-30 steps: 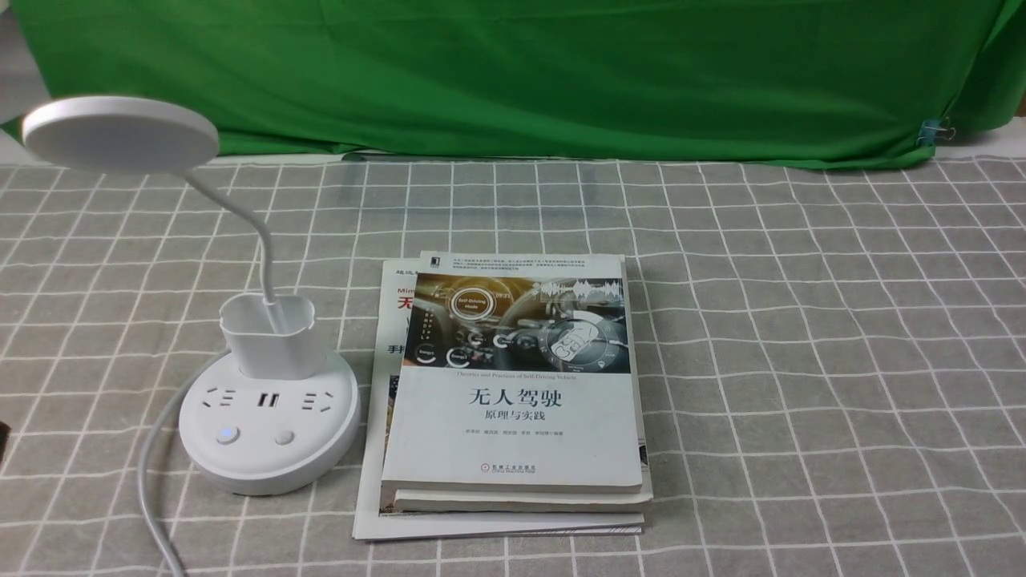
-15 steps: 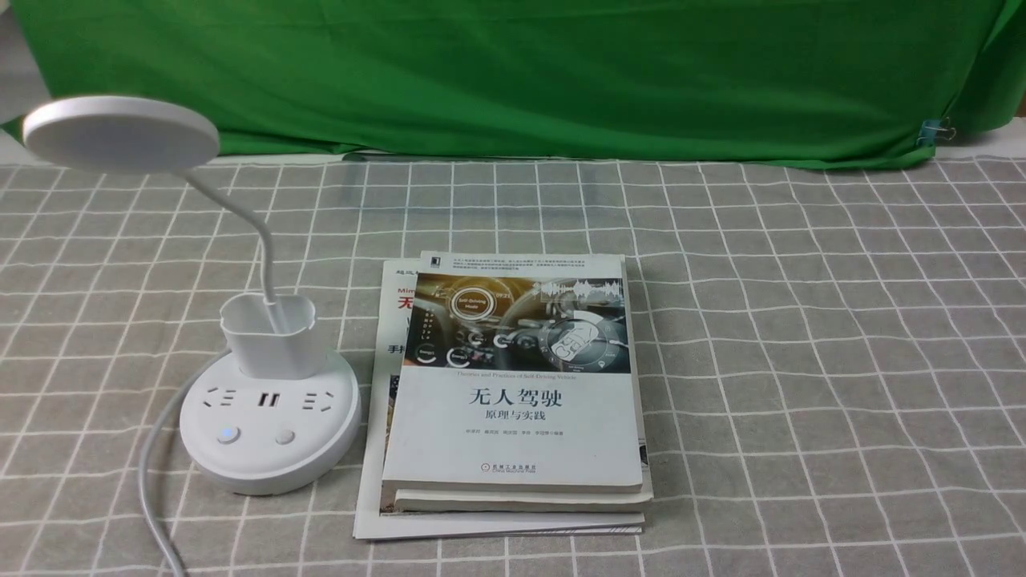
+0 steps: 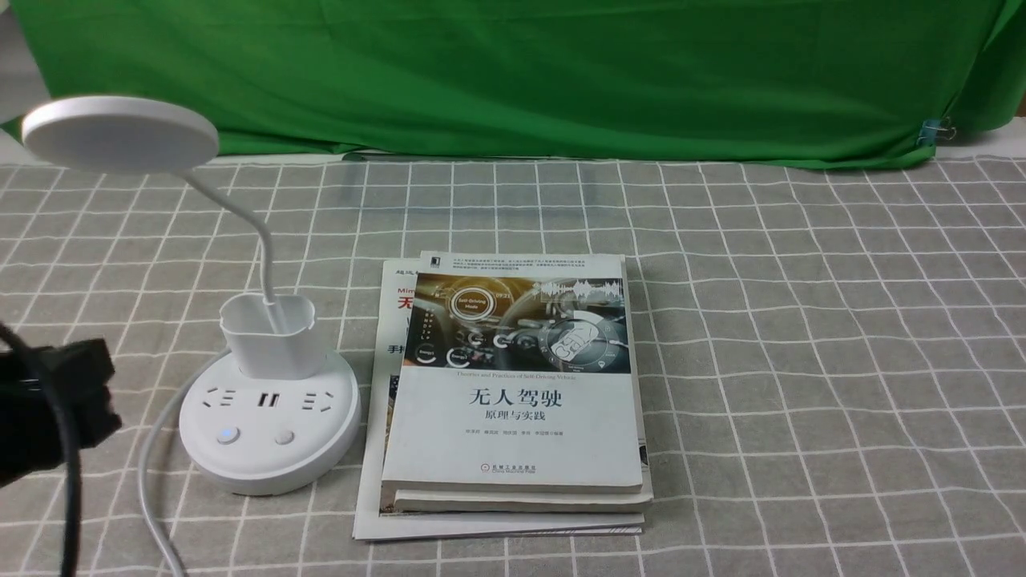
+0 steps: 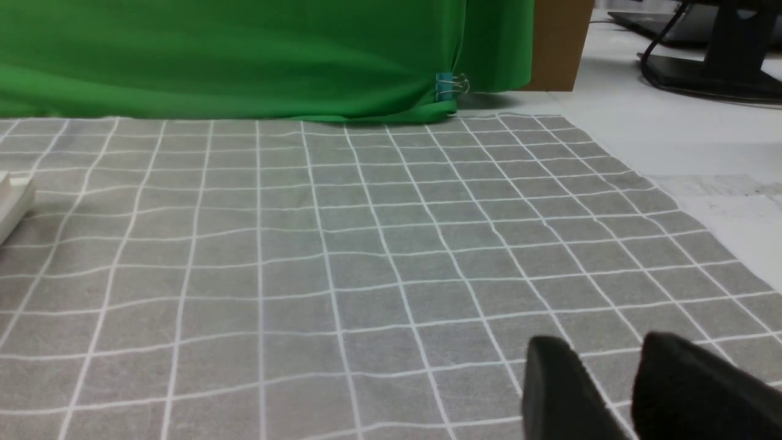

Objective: Turn on the desk lamp on the grey coffee tablecloth with your hand.
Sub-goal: 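Press the power button on the lamp base to turn the lamp on with the left gripper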

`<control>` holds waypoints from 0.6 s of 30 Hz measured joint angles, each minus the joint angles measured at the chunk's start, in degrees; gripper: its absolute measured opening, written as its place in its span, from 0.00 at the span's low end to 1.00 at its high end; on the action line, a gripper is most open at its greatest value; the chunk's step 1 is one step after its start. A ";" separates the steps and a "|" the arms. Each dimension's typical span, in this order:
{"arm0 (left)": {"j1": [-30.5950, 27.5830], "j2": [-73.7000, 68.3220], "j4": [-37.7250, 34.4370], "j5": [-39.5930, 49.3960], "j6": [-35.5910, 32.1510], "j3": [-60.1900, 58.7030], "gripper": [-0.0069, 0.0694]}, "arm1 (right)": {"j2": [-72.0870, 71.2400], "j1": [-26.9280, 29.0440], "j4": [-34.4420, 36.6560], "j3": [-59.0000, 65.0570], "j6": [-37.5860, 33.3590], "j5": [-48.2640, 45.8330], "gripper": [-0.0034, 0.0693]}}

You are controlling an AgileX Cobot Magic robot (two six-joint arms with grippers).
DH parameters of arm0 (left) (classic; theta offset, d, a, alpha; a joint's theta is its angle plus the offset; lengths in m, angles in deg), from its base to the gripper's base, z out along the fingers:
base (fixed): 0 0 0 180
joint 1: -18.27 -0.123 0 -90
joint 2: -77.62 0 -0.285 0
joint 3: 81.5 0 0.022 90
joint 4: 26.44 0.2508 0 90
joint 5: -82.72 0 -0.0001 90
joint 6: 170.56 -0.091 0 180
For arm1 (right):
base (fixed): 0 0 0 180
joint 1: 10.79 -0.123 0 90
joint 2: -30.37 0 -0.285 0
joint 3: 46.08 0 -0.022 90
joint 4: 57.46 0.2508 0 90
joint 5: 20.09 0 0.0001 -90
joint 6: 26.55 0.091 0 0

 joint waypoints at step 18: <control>3.73 -26.29 -10.55 11.15 -18.45 9.79 0.10 | 0.00 0.00 0.00 0.00 0.00 -0.01 0.38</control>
